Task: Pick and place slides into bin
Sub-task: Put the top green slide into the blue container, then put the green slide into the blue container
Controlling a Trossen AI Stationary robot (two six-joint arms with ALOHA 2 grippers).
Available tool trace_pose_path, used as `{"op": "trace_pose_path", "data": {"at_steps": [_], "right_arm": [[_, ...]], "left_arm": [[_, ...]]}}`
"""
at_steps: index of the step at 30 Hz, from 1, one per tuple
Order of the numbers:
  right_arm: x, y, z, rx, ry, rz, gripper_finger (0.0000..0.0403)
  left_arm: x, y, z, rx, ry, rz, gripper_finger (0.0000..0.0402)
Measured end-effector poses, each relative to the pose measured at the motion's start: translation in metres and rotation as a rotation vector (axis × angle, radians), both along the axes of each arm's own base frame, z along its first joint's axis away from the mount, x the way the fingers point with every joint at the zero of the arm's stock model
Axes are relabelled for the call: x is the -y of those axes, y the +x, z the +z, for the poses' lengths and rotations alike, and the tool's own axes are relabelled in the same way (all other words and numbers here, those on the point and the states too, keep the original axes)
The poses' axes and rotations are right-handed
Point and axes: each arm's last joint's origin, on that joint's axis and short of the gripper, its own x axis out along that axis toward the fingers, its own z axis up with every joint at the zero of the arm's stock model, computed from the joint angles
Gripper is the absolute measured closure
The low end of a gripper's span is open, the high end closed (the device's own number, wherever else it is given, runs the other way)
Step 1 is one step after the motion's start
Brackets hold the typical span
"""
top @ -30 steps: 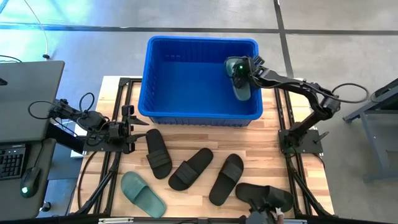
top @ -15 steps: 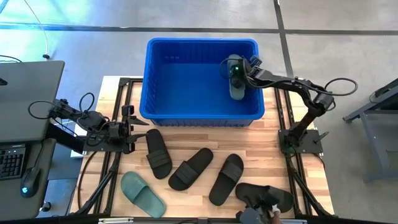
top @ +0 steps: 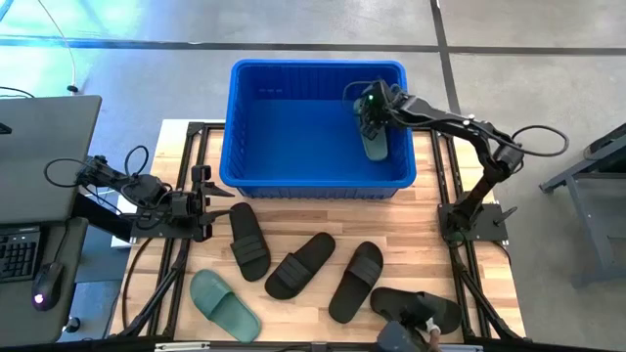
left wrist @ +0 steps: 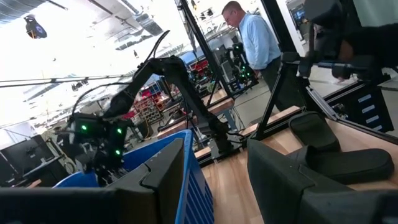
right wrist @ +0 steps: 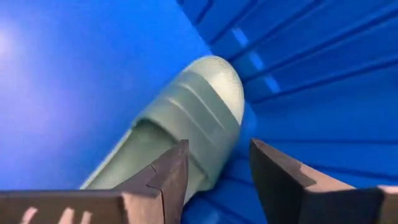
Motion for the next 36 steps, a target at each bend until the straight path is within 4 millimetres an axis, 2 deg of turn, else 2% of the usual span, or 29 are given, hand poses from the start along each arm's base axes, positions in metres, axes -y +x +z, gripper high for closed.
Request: {"op": "trace_pose_path", "data": {"at_steps": [6, 10, 13, 18, 24, 28, 32, 36], "right_arm": [[0.001, -0.01, 0.003, -0.046, 0.055, -0.052, 0.024], [-0.002, -0.01, 0.002, 0.001, 0.11, -0.074, 0.024], [-0.007, -0.001, 0.004, 0.042, 0.116, -0.022, 0.0241], [-0.024, 0.02, 0.014, 0.026, -0.019, 0.087, 0.0242], [-0.064, 0.039, 0.042, 0.067, -0.172, 0.224, 0.0242], [-0.097, 0.041, 0.064, 0.152, -0.203, 0.306, 0.0242], [-0.129, 0.039, 0.08, 0.25, -0.181, 0.345, 0.0242], [-0.157, 0.037, 0.088, 0.304, -0.132, 0.409, 0.0242]], "left_arm": [[0.0, 0.0, 0.0, -0.002, 0.001, 0.0, 0.024], [0.0, 0.0, 0.0, -0.003, 0.001, 0.0, 0.024], [0.0, 0.0, 0.0, -0.002, 0.0, 0.0, 0.024], [0.0, 0.0, 0.001, 0.012, -0.014, -0.002, 0.024], [0.003, -0.002, 0.009, 0.093, -0.041, -0.132, 0.0241], [0.005, -0.002, 0.017, 0.095, -0.085, -0.217, 0.0241], [0.01, 0.004, 0.027, 0.013, -0.142, -0.3, 0.0241], [0.014, 0.018, 0.043, -0.17, -0.221, -0.3, 0.0241]]}}
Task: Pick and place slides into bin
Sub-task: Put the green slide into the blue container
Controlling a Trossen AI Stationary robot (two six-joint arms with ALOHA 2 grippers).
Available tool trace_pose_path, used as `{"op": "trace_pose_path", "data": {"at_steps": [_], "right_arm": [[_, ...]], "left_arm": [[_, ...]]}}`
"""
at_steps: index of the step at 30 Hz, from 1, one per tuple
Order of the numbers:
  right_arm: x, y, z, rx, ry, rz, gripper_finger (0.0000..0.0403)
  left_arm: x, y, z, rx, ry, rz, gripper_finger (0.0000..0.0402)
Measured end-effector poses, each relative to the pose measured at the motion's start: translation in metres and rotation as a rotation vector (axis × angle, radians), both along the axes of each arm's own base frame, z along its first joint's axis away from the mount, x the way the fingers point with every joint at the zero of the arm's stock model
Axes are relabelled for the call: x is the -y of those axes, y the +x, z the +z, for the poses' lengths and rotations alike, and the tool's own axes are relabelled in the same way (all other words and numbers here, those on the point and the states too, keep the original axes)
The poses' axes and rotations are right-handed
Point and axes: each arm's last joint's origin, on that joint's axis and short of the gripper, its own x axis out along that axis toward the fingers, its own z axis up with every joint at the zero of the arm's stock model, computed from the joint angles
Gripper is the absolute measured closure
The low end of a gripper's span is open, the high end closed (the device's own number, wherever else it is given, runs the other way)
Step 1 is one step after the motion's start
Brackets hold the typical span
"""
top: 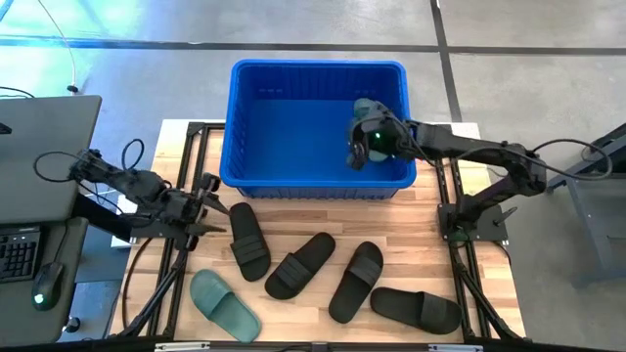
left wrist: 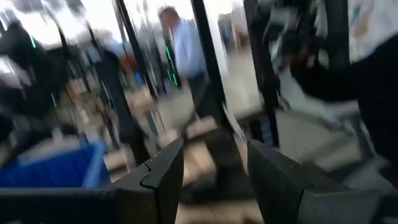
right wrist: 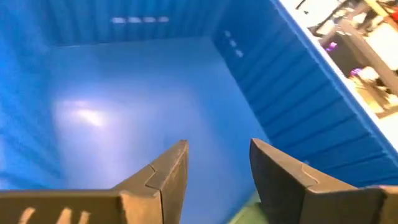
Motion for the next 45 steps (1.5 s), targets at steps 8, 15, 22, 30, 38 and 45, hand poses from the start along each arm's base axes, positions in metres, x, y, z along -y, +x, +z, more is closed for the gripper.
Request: {"op": "trace_pose_path", "data": {"at_steps": [8, 15, 22, 30, 38, 45], "right_arm": [[-0.037, 0.003, -0.002, -0.003, 0.064, 0.078, 0.0242], [-0.054, 0.003, -0.018, -0.047, 0.094, 0.113, 0.0242], [-0.062, 0.0, -0.044, -0.133, 0.11, 0.13, 0.0242], [-0.062, -0.001, -0.054, -0.132, 0.143, 0.104, 0.0242], [-0.061, 0.007, -0.045, -0.051, 0.074, 0.165, 0.0242], [-0.061, 0.012, -0.041, -0.019, 0.02, 0.215, 0.0242]], "left_arm": [[0.018, 0.052, 0.014, -0.635, -0.019, 0.026, 0.0241], [0.029, 0.084, -0.006, -1.259, -0.05, 0.22, 0.0241], [0.071, 0.115, -0.036, -1.521, -0.108, 0.113, 0.0241], [0.112, 0.129, -0.051, -1.674, -0.173, 0.116, 0.0241], [0.139, 0.123, -0.054, -1.68, -0.363, 0.371, 0.0241], [0.159, 0.119, -0.053, -1.572, -0.504, 0.48, 0.0241]]}}
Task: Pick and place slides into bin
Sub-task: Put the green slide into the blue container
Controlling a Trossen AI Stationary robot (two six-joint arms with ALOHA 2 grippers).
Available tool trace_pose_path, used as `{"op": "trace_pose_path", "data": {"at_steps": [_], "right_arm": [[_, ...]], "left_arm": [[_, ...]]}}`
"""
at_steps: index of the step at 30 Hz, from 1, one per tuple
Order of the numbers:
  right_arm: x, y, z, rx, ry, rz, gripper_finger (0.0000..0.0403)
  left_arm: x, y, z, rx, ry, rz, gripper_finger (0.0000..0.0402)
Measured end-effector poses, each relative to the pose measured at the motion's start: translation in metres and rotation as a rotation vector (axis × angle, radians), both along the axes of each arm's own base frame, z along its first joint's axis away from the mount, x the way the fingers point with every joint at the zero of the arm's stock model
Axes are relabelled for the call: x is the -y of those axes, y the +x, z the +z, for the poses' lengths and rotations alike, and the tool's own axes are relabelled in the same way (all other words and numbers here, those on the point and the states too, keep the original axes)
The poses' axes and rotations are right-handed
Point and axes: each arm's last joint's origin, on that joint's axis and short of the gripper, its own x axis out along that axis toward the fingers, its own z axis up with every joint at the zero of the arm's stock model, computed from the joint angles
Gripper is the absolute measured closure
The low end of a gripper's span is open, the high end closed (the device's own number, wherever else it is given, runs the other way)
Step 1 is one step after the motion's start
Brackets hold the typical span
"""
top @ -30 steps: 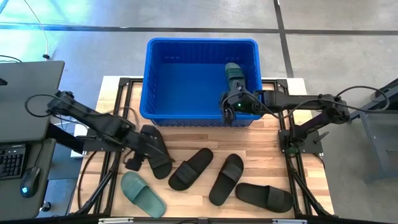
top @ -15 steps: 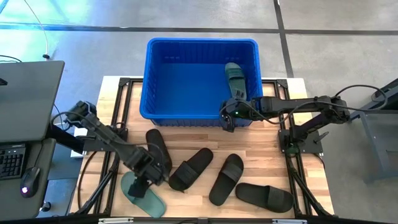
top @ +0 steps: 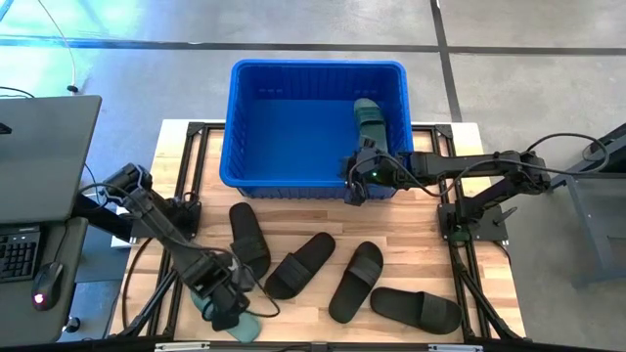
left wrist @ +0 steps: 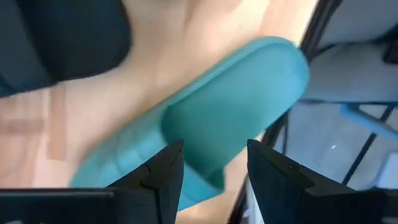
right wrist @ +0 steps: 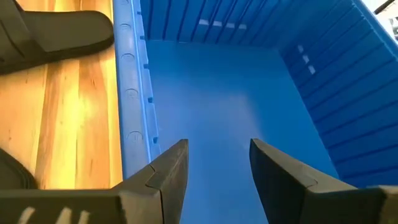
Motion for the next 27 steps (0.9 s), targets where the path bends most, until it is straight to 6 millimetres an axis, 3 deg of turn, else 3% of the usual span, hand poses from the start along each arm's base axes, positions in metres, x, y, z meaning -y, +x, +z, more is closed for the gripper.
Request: {"op": "trace_pose_path", "data": {"at_steps": [8, 20, 27], "right_arm": [[0.0, 0.0, 0.0, 0.0, 0.003, -0.001, 0.0242], [0.0, 0.001, 0.001, 0.001, -0.031, 0.023, 0.0242], [0.0, 0.003, 0.003, 0.029, -0.031, 0.026, 0.0242]], "left_arm": [[0.013, -0.013, -0.002, 0.029, 0.083, 0.121, 0.024], [0.027, -0.011, -0.051, -0.277, 0.149, 0.189, 0.024], [0.029, -0.009, -0.057, -0.291, 0.163, 0.236, 0.0241]]}}
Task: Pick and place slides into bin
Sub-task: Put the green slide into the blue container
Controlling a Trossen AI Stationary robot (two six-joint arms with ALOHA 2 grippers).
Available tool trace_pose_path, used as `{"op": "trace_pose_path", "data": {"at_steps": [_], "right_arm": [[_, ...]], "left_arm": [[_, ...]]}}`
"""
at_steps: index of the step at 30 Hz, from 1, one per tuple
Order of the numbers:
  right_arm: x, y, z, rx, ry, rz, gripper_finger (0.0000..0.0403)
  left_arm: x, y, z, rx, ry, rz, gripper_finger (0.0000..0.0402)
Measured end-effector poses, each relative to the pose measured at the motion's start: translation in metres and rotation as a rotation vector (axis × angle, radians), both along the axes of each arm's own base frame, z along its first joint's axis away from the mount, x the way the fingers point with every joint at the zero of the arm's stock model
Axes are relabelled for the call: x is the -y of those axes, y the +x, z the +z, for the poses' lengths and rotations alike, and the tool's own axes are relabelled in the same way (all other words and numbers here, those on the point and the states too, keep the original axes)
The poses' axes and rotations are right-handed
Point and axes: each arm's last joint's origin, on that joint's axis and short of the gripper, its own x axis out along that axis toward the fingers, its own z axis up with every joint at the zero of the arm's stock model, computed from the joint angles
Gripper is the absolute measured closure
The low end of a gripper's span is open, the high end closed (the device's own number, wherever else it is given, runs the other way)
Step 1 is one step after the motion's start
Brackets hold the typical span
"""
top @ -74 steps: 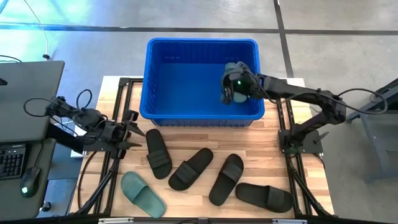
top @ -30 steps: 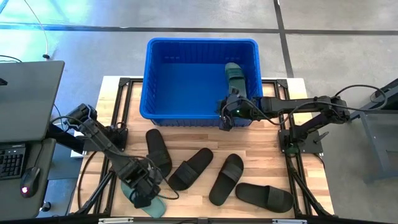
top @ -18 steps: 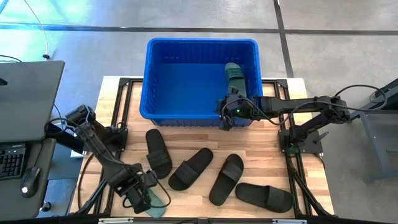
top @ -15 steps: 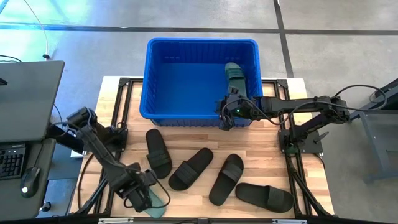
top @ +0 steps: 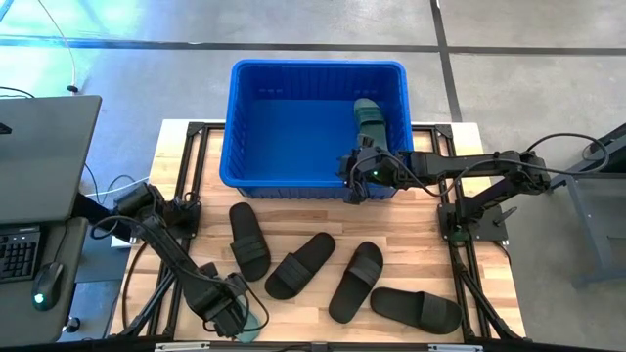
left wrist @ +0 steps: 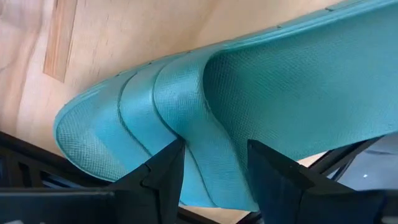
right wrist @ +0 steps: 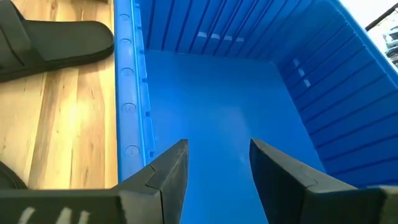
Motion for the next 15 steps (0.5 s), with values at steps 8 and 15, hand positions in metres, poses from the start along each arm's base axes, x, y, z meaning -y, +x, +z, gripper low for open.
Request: {"op": "trace_pose_path", "data": {"at_steps": [8, 15], "right_arm": [[0.0, 0.0, 0.001, 0.007, 0.0, 0.0, 0.0242], [0.0, 0.0, 0.0, 0.007, 0.007, 0.01, 0.0242]], "left_arm": [[0.002, 0.004, 0.009, 0.029, 0.02, 0.021, 0.0241], [0.003, 0.006, 0.014, 0.045, 0.029, 0.046, 0.0241]]}}
